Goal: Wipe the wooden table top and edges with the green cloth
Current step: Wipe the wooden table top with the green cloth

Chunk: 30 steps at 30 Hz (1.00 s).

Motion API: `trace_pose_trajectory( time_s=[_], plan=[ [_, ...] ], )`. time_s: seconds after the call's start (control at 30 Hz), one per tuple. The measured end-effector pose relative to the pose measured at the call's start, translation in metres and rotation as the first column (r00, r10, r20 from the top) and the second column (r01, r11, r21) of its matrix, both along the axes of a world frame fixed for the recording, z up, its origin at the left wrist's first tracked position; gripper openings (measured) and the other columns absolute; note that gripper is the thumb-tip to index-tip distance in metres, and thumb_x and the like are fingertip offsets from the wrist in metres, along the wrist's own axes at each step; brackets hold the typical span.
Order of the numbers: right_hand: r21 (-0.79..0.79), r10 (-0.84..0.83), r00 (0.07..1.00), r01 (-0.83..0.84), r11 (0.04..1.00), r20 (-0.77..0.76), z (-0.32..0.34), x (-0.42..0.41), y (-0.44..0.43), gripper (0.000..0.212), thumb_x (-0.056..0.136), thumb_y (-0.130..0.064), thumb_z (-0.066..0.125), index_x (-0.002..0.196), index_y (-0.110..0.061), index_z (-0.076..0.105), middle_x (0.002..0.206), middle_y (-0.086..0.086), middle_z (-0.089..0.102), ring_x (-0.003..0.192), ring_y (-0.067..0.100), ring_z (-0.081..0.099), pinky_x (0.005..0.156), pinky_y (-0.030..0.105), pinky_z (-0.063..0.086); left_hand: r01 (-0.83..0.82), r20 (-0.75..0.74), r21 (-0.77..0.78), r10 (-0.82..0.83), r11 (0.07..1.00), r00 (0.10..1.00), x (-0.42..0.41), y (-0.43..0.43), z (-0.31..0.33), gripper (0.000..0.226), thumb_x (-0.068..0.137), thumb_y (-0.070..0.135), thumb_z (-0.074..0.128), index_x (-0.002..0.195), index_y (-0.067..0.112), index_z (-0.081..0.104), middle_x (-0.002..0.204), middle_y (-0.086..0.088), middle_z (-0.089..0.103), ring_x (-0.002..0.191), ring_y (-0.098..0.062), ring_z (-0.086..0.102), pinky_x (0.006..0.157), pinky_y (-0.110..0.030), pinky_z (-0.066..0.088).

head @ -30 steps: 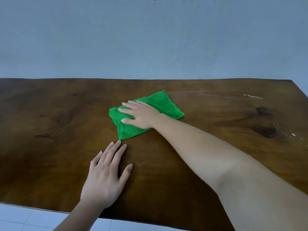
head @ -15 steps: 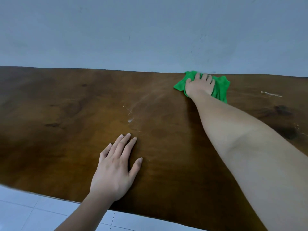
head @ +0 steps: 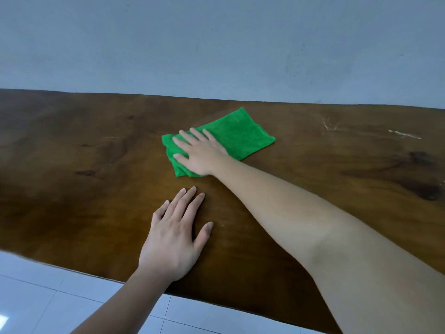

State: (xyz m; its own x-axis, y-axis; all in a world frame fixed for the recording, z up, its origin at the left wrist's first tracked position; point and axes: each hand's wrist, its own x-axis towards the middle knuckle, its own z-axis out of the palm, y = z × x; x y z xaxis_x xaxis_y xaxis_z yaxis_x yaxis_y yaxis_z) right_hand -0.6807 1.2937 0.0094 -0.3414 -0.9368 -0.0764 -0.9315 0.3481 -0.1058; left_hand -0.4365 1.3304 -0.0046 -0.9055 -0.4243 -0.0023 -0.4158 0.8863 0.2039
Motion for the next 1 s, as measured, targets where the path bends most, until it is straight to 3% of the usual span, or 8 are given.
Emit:
trace_pose_trajectory(
  time_s=[0.1,0.23,0.47,0.7,0.87,1.0],
  plan=[
    [-0.024,0.107,0.994,-0.107,0.994,-0.006,-0.005,0.012,0.031,0.071,0.116,-0.067,0.012,0.179,-0.036,0.009,0.188,-0.005,0.004,0.174,0.023,0.0,0.14,0.054,0.003,-0.005,-0.009,-0.002,0.005,1.0,1.0,0.0,0.002,0.001,0.076,0.107,0.079,0.008,0.174,0.044,0.017,0.182,0.017,0.014,0.169,-0.005,-0.001,0.138,-0.044,0.003],
    [-0.044,0.119,0.993,-0.119,0.992,-0.001,-0.009,0.017,0.076,0.065,0.118,-0.059,0.014,0.179,-0.037,0.011,0.188,-0.008,0.005,0.174,0.02,0.001,0.14,0.051,0.005,-0.001,-0.004,-0.013,0.001,1.0,1.0,0.001,0.003,0.003,0.074,0.108,0.077,0.009,0.171,0.042,0.023,0.181,0.014,0.02,0.169,-0.008,0.004,0.138,-0.043,0.001],
    [-0.011,0.008,1.0,-0.008,1.0,0.023,-0.005,0.037,0.167,0.069,0.116,-0.066,0.009,0.179,-0.039,0.004,0.188,-0.009,-0.003,0.174,0.016,-0.007,0.141,0.048,0.001,-0.001,0.005,-0.004,0.001,1.0,1.0,0.001,0.002,0.003,0.079,0.105,0.081,0.005,0.171,0.041,0.023,0.182,0.015,0.015,0.17,-0.009,0.002,0.138,-0.047,0.005],
    [-0.036,-0.3,0.951,0.304,0.952,0.074,-0.009,0.122,0.205,0.072,0.114,-0.063,0.006,0.18,-0.035,0.003,0.188,-0.005,-0.005,0.174,0.022,-0.01,0.14,0.051,-0.002,0.015,-0.021,-0.034,-0.015,0.999,1.0,0.001,0.002,-0.001,0.073,0.11,0.072,0.009,0.171,0.037,0.026,0.183,0.011,0.018,0.17,-0.013,0.006,0.138,-0.049,0.008],
    [-0.064,-0.255,0.964,0.26,0.964,0.073,-0.016,0.17,0.22,0.069,0.117,-0.057,0.01,0.18,-0.029,0.01,0.189,-0.005,0.0,0.174,0.022,-0.006,0.14,0.051,0.0,0.056,-0.055,-0.021,-0.057,0.998,0.997,0.006,-0.001,-0.002,0.077,0.108,0.064,-0.004,0.171,0.033,0.027,0.183,0.005,0.021,0.17,-0.017,0.009,0.137,-0.051,0.013],
    [-0.086,-0.26,0.962,0.267,0.96,0.085,-0.016,0.169,0.246,0.068,0.118,-0.063,0.017,0.179,-0.034,0.016,0.188,-0.008,0.007,0.174,0.018,-0.001,0.14,0.047,0.0,0.068,-0.059,0.001,-0.068,0.998,0.996,0.006,-0.002,-0.005,0.067,0.111,0.062,0.011,0.17,0.035,0.028,0.183,0.006,0.02,0.171,-0.017,0.009,0.137,-0.051,0.012]
  ],
)
